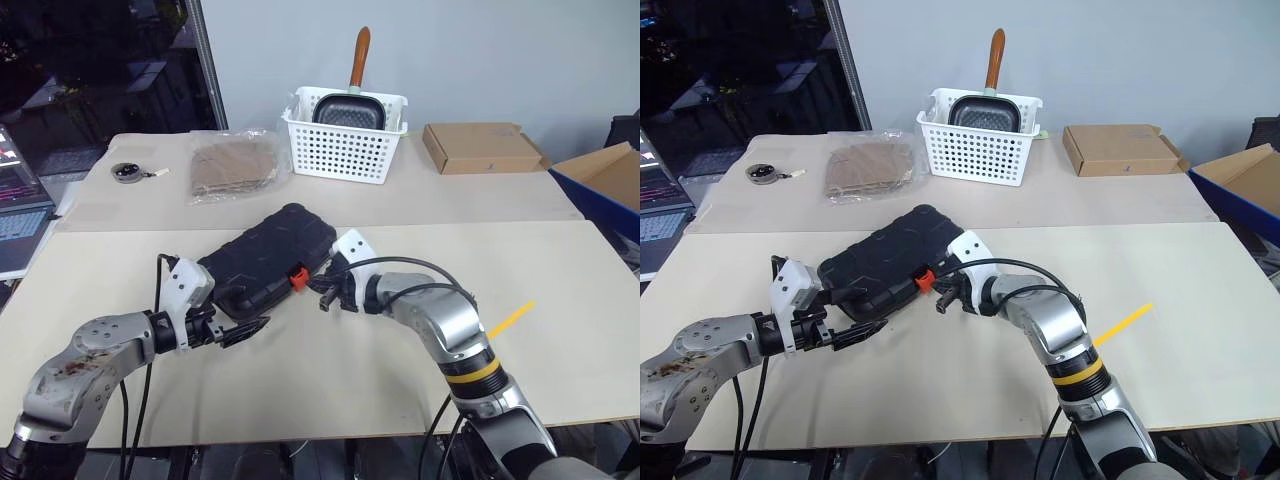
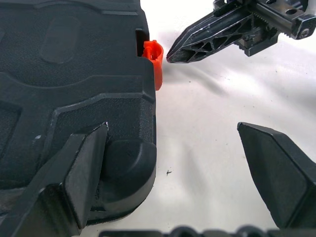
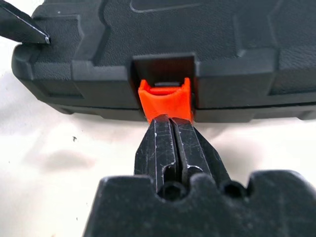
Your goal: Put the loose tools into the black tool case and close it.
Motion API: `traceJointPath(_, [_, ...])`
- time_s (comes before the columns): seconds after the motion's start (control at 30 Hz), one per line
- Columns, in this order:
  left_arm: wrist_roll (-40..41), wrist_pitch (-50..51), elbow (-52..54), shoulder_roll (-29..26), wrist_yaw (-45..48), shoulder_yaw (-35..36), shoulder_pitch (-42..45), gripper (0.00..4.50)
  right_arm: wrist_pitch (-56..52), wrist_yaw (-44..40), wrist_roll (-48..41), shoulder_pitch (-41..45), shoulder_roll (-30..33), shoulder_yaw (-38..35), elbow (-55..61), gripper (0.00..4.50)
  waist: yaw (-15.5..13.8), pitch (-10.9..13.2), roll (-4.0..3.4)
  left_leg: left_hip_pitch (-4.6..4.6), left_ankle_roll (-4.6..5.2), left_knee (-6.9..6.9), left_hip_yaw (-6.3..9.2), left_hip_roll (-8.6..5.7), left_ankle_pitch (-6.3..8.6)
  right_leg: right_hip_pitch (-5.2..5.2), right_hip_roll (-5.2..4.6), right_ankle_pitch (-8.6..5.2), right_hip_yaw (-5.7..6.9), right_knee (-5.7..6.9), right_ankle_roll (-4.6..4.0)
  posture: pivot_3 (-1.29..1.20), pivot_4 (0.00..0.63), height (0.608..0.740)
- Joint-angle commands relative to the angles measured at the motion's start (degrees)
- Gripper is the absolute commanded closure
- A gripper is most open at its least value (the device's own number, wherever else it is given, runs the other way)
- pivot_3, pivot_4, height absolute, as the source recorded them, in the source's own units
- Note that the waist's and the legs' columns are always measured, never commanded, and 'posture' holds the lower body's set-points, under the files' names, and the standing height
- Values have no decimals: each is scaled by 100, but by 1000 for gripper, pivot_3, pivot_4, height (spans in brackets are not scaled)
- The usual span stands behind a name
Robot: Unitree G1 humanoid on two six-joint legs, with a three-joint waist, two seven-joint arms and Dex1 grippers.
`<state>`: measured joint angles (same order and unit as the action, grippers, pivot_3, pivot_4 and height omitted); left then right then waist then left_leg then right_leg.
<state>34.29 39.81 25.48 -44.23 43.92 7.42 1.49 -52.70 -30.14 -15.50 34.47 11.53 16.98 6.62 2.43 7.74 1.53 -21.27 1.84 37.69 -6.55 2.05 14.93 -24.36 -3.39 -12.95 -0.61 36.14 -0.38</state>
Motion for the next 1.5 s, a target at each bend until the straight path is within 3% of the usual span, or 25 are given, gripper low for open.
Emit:
traceJointPath(0.03, [-151, 133, -277, -2, 22, -236, -130, 0, 303, 102, 50, 214, -201, -84, -82, 4479, 0, 0, 0, 0, 0, 0, 0, 0, 0, 0, 0, 0, 0, 0, 0, 0, 150, 740])
traceJointPath(0.77, [-317, 144, -327, 151, -31, -331, -202, 0, 1149, -92, 281, 136, -516, -54, -683, 4479, 26, -4, -5, 19, -14, 0, -2, 26, -9, 4, 7, 12, -9, 1, -20, 0, 150, 740])
traceJointPath(1.17, [-354, 151, -349, 186, -51, -303, -177, 0, 2307, -204, 75, -480, -649, -466, -367, 4479, -4, -4, -6, 11, -14, -8, -2, 25, -7, 2, -1, 9, -8, -8, -16, 0, 150, 740])
traceJointPath(1.5, [-362, 144, -372, 139, -12, -263, -169, 0, 2934, -69, 237, -381, -970, -476, -970, 4479, -2, -4, -6, 13, -14, -18, -2, 25, -8, 1, -1, 8, -10, -11, -17, 0, 150, 740])
